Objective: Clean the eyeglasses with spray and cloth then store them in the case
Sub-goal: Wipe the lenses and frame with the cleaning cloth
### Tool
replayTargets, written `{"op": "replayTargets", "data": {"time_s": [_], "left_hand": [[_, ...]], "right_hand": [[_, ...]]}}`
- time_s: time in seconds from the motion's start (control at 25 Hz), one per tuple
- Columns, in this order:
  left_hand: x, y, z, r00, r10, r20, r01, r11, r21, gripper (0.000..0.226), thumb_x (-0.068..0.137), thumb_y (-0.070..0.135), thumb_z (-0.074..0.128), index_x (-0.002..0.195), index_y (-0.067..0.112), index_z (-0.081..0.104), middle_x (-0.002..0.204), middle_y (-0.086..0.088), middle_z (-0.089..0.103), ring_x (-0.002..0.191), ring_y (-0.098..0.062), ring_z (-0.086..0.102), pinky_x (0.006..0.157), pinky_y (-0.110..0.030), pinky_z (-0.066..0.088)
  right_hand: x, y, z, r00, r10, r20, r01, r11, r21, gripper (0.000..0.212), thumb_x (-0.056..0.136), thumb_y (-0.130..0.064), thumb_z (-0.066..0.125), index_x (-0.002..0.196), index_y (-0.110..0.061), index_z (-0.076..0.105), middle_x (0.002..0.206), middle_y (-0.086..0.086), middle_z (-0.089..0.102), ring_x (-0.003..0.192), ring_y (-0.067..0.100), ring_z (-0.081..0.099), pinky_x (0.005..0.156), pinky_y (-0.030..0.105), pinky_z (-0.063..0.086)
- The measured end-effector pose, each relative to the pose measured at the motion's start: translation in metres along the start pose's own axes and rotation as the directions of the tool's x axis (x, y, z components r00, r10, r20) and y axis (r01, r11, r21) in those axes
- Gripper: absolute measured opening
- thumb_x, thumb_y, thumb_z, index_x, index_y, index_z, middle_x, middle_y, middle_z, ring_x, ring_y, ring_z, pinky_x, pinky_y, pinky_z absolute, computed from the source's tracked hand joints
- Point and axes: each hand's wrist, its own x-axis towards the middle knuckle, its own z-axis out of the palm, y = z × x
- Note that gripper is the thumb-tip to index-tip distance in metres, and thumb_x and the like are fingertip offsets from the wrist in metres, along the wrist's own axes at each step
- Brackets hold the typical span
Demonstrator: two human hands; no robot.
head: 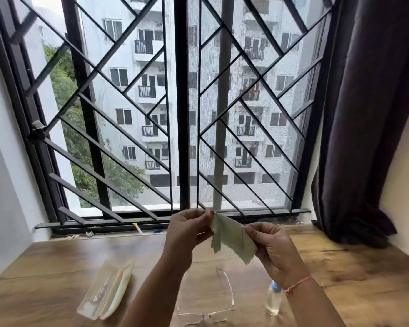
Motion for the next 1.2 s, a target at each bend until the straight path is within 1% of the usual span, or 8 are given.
{"op": "replayTargets", "data": {"time_s": [0.16,0.28,0.4,0.52,0.68,0.76,0.92,1.2], "left_hand": [[0.000,0.012,0.001,0.993,-0.120,0.000,0.120,0.988,-0.096,0.007,0.079,0.006,0.065,0.076,0.000,0.064,0.056,-0.009,0.063,0.050,-0.016,0.061,0.054,-0.027,0.057],[-0.003,0.014,0.008,0.992,-0.122,-0.032,0.119,0.989,-0.088,0.007,0.078,0.004,0.067,0.075,-0.001,0.063,0.052,-0.009,0.062,0.044,-0.014,0.060,0.049,-0.024,0.056],[-0.004,0.015,0.013,0.991,-0.117,-0.066,0.108,0.987,-0.118,0.008,0.077,0.004,0.069,0.075,-0.001,0.063,0.052,-0.010,0.062,0.043,-0.014,0.060,0.045,-0.022,0.053],[-0.006,0.016,0.017,0.991,-0.111,-0.079,0.099,0.985,-0.143,0.008,0.077,0.003,0.068,0.077,-0.002,0.062,0.052,-0.009,0.062,0.044,-0.015,0.061,0.046,-0.022,0.054],[-0.010,0.017,0.021,0.990,-0.121,-0.070,0.106,0.975,-0.193,0.007,0.079,0.000,0.065,0.080,-0.005,0.060,0.055,-0.013,0.064,0.045,-0.018,0.063,0.045,-0.022,0.054],[-0.010,0.016,0.022,0.991,-0.124,-0.053,0.108,0.966,-0.236,0.006,0.081,0.000,0.063,0.083,-0.005,0.060,0.059,-0.016,0.066,0.048,-0.020,0.065,0.047,-0.023,0.055],[-0.014,0.014,0.024,0.996,-0.056,0.065,0.076,0.926,-0.370,0.019,0.077,-0.005,0.060,0.096,-0.006,0.059,0.071,-0.019,0.069,0.061,-0.021,0.069,0.054,-0.022,0.057],[-0.019,0.017,0.022,0.997,0.003,0.084,0.028,0.929,-0.370,0.041,0.078,-0.025,0.045,0.113,-0.004,0.051,0.093,-0.024,0.068,0.076,-0.027,0.070,0.063,-0.026,0.059]], "right_hand": [[-0.007,0.004,-0.009,0.994,-0.092,0.067,0.104,0.970,-0.220,0.004,0.068,0.002,0.069,0.064,0.000,0.070,0.067,0.018,0.068,0.066,0.028,0.064,0.064,0.031,0.056],[-0.019,0.003,0.004,0.920,-0.391,0.027,0.375,0.858,-0.350,0.010,0.067,0.000,0.076,0.068,-0.009,0.073,0.065,0.005,0.070,0.063,0.013,0.063,0.061,0.020,0.051],[-0.035,0.003,0.020,0.726,-0.654,0.211,0.644,0.540,-0.542,0.028,0.057,-0.030,0.082,0.082,-0.019,0.075,0.074,-0.005,0.069,0.067,0.006,0.061,0.062,0.012,0.048],[-0.034,0.011,0.022,0.573,-0.728,0.378,0.706,0.204,-0.678,0.042,0.062,-0.038,0.076,0.097,-0.014,0.073,0.086,-0.003,0.066,0.077,0.001,0.056,0.069,0.010,0.046],[-0.025,0.012,0.023,0.483,-0.777,0.405,0.717,0.086,-0.691,0.024,0.069,-0.016,0.075,0.092,-0.011,0.073,0.083,-0.002,0.069,0.077,0.004,0.061,0.069,0.016,0.050],[-0.025,0.005,0.028,0.525,-0.786,0.327,0.704,0.186,-0.685,0.012,0.073,-0.011,0.073,0.084,-0.013,0.075,0.077,-0.005,0.072,0.071,0.001,0.064,0.066,0.014,0.050],[-0.016,-0.013,0.040,0.887,-0.459,0.055,0.445,0.816,-0.370,0.021,0.076,0.001,0.069,0.069,-0.018,0.075,0.065,0.005,0.073,0.059,0.013,0.066,0.060,0.026,0.053],[-0.019,-0.026,0.039,0.956,-0.193,0.219,0.246,0.937,-0.249,0.020,0.062,-0.011,0.078,0.081,-0.008,0.076,0.083,0.018,0.073,0.078,0.025,0.066,0.078,0.038,0.053]]}}
